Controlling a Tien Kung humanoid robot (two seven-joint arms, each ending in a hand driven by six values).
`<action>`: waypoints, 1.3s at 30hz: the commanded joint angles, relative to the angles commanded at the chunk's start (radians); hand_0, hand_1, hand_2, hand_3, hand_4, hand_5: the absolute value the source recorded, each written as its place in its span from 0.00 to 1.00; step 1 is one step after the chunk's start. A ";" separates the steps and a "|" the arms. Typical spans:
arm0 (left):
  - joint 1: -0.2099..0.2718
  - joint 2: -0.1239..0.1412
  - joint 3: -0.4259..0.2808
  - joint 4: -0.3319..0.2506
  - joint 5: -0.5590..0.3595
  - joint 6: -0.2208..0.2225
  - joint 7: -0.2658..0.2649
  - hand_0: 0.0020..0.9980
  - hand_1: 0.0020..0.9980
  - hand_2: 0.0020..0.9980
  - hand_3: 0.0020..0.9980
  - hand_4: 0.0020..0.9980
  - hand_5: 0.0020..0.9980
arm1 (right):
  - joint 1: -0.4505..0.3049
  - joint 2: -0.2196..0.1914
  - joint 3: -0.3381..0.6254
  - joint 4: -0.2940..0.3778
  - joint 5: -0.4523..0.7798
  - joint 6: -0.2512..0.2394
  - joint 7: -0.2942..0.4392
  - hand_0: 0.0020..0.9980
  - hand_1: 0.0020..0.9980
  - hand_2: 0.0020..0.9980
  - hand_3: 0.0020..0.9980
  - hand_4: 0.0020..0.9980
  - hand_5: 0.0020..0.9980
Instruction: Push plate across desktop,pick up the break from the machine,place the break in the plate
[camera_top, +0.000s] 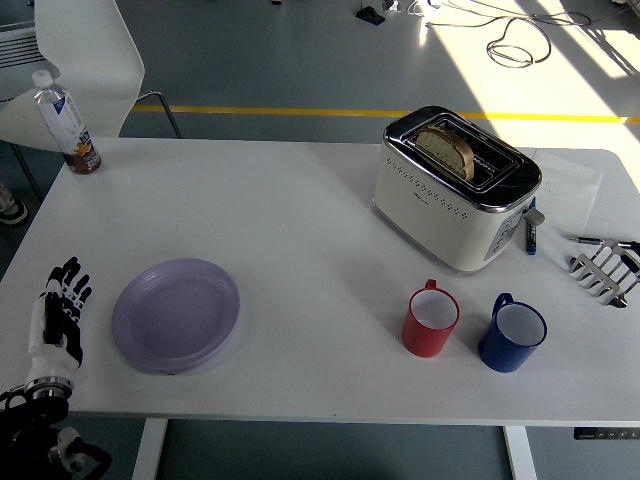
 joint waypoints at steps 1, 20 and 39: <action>0.000 0.000 0.000 0.000 0.000 -0.002 0.001 0.88 0.89 0.94 0.87 0.54 1.00 | 0.000 0.000 0.000 0.000 0.000 0.000 0.000 0.75 0.70 0.71 0.71 0.50 0.52; -0.008 0.000 0.009 0.017 -0.025 -0.047 0.021 0.88 0.88 0.93 0.86 0.54 1.00 | 0.005 0.001 0.002 0.001 0.000 0.000 0.000 0.75 0.70 0.71 0.71 0.50 0.52; -0.026 0.000 0.003 0.033 -0.051 -0.088 0.043 0.84 0.85 0.91 0.85 0.54 1.00 | 0.015 0.003 0.003 0.001 0.000 0.000 0.000 0.75 0.70 0.71 0.71 0.50 0.52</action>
